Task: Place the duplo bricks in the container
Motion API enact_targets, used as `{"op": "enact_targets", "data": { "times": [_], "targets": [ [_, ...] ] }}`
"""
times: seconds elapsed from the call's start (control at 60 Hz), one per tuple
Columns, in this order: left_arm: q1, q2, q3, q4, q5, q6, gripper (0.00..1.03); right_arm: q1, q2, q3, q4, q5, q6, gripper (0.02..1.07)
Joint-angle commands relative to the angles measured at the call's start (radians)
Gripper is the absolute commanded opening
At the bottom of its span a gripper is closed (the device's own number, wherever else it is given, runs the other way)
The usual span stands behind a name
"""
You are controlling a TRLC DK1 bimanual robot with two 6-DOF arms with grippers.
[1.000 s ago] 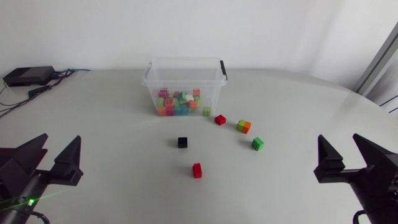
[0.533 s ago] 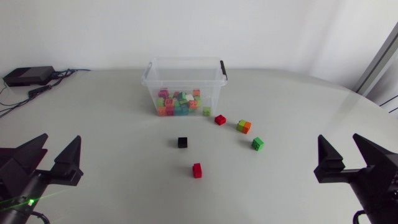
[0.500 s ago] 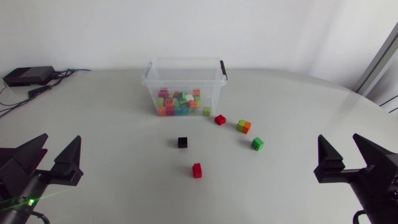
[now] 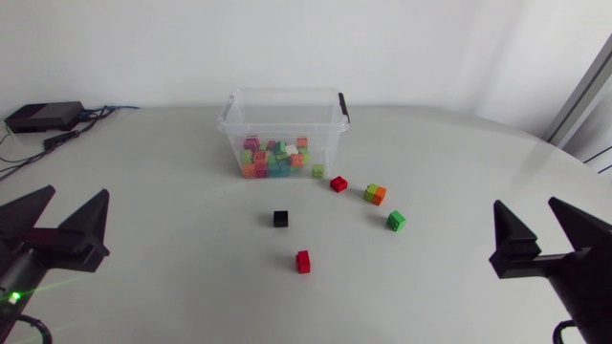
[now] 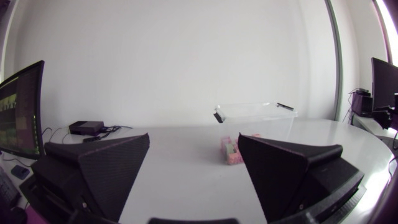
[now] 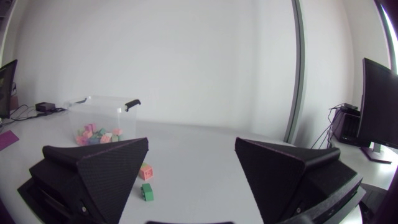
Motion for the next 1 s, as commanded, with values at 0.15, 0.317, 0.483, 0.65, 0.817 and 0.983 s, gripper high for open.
{"op": "enact_targets", "data": {
  "times": [0.15, 0.317, 0.483, 0.65, 0.817, 0.983],
  "targets": [
    [-0.087, 0.333, 0.243, -0.04, 0.012, -0.015, 0.99, 0.013, 0.189, 0.166, -0.006, 0.007, 0.024, 1.02],
    [-0.137, 0.563, 0.379, -0.057, 0.012, -0.003, 0.96, 0.023, 0.339, 0.286, -0.02, 0.009, 0.033, 1.02],
    [-0.194, 0.797, 0.502, -0.074, 0.012, 0.0, 0.96, 0.029, 0.494, 0.433, -0.111, 0.01, 0.05, 1.02],
    [-0.269, 0.997, 0.611, -0.131, 0.015, 0.03, 0.96, 0.039, 0.607, 0.515, -0.178, 0.01, 0.05, 1.02],
    [-0.294, 1.227, 0.726, -0.181, 0.049, 0.08, 0.94, 0.04, 0.742, 0.604, -0.285, 0.012, 0.047, 1.02],
    [-0.325, 1.432, 0.876, -0.302, 0.089, 0.208, 0.94, 0.039, 0.883, 0.683, -0.385, 0.007, 0.033, 1.02]
  ]
}}
